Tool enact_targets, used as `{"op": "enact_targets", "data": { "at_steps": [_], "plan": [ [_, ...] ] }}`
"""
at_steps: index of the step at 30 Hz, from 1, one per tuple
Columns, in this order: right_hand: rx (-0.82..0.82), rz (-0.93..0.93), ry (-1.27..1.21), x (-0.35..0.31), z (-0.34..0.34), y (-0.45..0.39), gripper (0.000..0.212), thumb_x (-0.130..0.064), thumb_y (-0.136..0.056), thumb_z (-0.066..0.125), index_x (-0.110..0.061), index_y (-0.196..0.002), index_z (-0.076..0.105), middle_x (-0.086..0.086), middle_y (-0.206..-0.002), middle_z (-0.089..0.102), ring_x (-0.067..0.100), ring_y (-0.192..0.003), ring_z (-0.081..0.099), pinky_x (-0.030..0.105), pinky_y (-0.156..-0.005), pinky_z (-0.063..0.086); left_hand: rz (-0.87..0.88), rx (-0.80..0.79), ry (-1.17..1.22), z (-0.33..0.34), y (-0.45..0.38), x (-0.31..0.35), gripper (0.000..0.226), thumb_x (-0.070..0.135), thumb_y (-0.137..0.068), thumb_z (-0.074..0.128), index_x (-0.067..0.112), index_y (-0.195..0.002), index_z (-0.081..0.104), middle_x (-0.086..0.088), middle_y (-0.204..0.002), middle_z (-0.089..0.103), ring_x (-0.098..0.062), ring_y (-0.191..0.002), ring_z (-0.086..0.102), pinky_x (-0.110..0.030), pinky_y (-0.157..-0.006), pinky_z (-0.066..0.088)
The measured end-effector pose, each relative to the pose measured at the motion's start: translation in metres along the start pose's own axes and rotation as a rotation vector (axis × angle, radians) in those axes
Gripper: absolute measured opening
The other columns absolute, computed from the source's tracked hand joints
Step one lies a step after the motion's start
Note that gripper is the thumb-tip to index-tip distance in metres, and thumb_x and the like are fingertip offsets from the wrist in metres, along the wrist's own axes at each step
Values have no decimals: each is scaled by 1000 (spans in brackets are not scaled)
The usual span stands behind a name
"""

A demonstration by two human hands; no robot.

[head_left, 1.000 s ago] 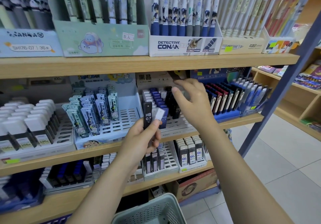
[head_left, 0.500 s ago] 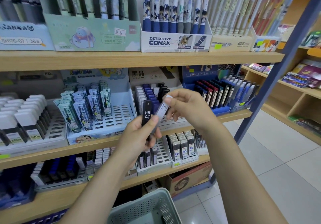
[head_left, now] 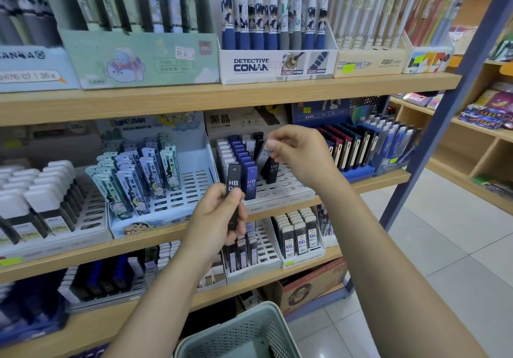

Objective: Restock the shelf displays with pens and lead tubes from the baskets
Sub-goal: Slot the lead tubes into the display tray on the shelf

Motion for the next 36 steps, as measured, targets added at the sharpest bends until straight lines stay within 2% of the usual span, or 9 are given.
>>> {"op": "enact_targets", "data": {
  "at_steps": [4,8,12,16,21,24,29,34,36],
  "plan": [
    [27,-113,103,-1,9,-9,18,-13,-92,71,-20,-107,75,-16,-92,66,-1,-87,60,32,-92,54,17,9,-1,-1,-2,0,27,25,-105,48,-2,-103,52,-1,-69,61,-17,-56,54,-25,-42,33],
    [42,-99,172,5,12,-15,20,-19,-89,74,-27,-108,77,1,-113,60,10,-104,56,28,-102,43,21,10,-5,-1,-4,-2,28,24,-105,48,-3,-103,52,-2,-70,61,-16,-56,54,-26,-42,33],
    [41,-100,212,6,14,-15,20,-21,-88,75,-28,-107,77,-1,-112,56,7,-104,48,22,-99,37,17,9,-9,-1,-5,-2,28,25,-105,48,-3,-104,52,-1,-70,61,-16,-55,54,-25,-43,33],
    [16,-144,263,6,18,-17,18,-21,-88,75,-25,-105,78,-3,-111,64,14,-113,45,39,-104,37,11,10,-8,-2,-5,-3,29,25,-105,48,-4,-105,52,-1,-70,62,-15,-55,54,-26,-43,33],
    [34,-91,248,6,21,-24,19,-22,-91,71,-27,-109,78,-11,-98,50,21,-117,43,45,-105,37,2,9,0,-1,-3,-1,28,24,-104,49,-3,-105,53,-2,-69,62,-15,-55,55,-26,-44,33],
    [77,-67,183,6,24,-27,16,-20,-90,73,-26,-103,79,-9,-96,56,19,-113,49,40,-104,41,0,8,3,-1,-3,-1,28,24,-104,48,-3,-104,53,-2,-69,62,-15,-54,54,-26,-44,33],
    [137,-52,172,12,27,-27,8,-22,-88,75,-30,-91,74,-4,-103,63,-3,-89,53,25,-89,44,-1,17,24,-5,-3,0,26,24,-104,49,-2,-103,55,-2,-69,61,-15,-54,55,-24,-42,33],
    [59,-87,296,17,32,-25,17,-32,-94,65,-32,-108,76,-4,-113,62,21,-120,45,51,-104,38,-7,18,33,-6,-3,1,26,24,-104,50,-1,-103,56,-3,-70,61,-14,-54,55,-24,-42,33],
    [38,-47,299,18,32,-24,22,-35,-97,61,-36,-115,73,-1,-119,56,23,-125,40,53,-107,35,-7,22,34,-6,-2,2,26,25,-104,51,0,-104,57,-4,-71,62,-14,-55,56,-25,-43,33]
  ]
}}
Point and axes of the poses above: each hand's wrist, its own y-axis away from the middle knuckle, its own z-axis out of the palm, x = y × z, the point moved 5 cm from there along -y, towards the middle knuckle
